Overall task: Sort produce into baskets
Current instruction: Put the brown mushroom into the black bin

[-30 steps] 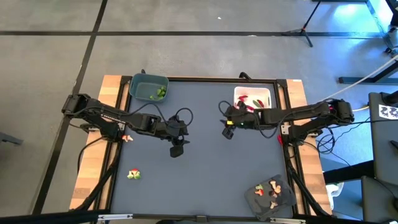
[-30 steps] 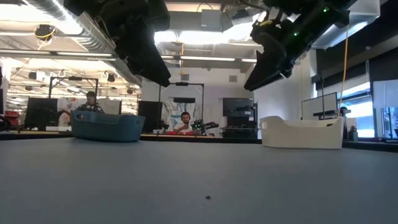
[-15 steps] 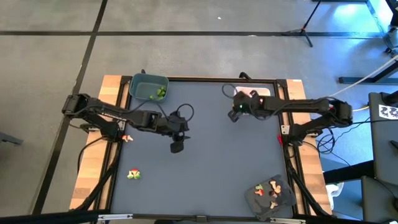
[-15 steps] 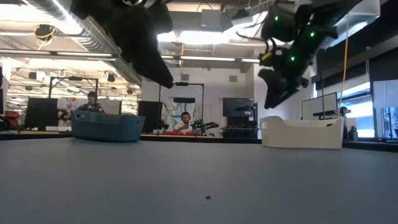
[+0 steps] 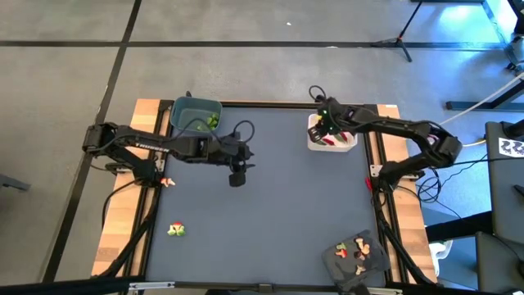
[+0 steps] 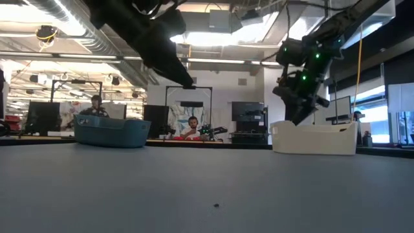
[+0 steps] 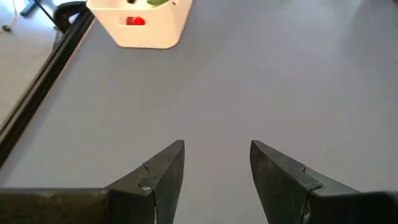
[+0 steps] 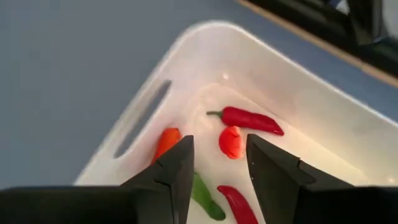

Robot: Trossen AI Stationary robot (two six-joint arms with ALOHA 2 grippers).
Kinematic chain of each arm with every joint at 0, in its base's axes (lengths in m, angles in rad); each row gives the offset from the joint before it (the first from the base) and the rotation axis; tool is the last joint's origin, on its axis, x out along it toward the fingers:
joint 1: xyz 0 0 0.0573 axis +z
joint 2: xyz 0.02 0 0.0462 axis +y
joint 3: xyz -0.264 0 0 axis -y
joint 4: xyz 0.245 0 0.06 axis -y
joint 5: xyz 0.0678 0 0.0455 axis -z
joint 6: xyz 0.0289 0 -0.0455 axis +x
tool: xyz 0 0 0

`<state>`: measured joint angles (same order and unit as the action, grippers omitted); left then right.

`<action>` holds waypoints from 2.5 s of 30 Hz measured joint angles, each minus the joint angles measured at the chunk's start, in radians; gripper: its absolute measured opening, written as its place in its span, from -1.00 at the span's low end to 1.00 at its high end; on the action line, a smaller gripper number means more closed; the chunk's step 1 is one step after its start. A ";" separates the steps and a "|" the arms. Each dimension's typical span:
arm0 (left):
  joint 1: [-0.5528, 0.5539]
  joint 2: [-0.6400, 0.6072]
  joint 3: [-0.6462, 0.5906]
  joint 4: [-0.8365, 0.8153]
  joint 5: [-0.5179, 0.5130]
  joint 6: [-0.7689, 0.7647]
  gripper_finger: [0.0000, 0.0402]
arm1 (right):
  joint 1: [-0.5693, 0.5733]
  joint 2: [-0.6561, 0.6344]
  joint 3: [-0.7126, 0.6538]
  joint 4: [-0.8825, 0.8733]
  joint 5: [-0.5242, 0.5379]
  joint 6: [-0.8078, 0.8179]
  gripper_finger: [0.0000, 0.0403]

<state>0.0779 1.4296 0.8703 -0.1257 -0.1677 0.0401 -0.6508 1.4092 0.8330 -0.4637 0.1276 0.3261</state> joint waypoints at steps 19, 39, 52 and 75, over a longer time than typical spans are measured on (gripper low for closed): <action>0.021 0.000 0.000 -0.014 0.000 0.013 -0.10 | -0.037 0.147 0.000 0.022 0.036 -0.045 -0.27; 0.020 0.000 0.000 -0.011 0.000 0.030 -0.10 | -0.037 0.189 0.000 0.049 -0.041 -0.099 -0.27; 0.021 0.000 0.000 -0.012 0.000 0.046 -0.10 | -0.044 0.247 0.003 0.090 -0.060 -0.114 -0.49; 0.021 0.000 0.000 -0.012 -0.001 0.046 -0.10 | -0.042 -0.067 -0.003 -0.085 -0.048 -0.127 -0.95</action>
<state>0.0990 1.4296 0.8707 -0.1375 -0.1684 0.0864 -0.6928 1.3424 0.8303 -0.5489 0.0799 0.1993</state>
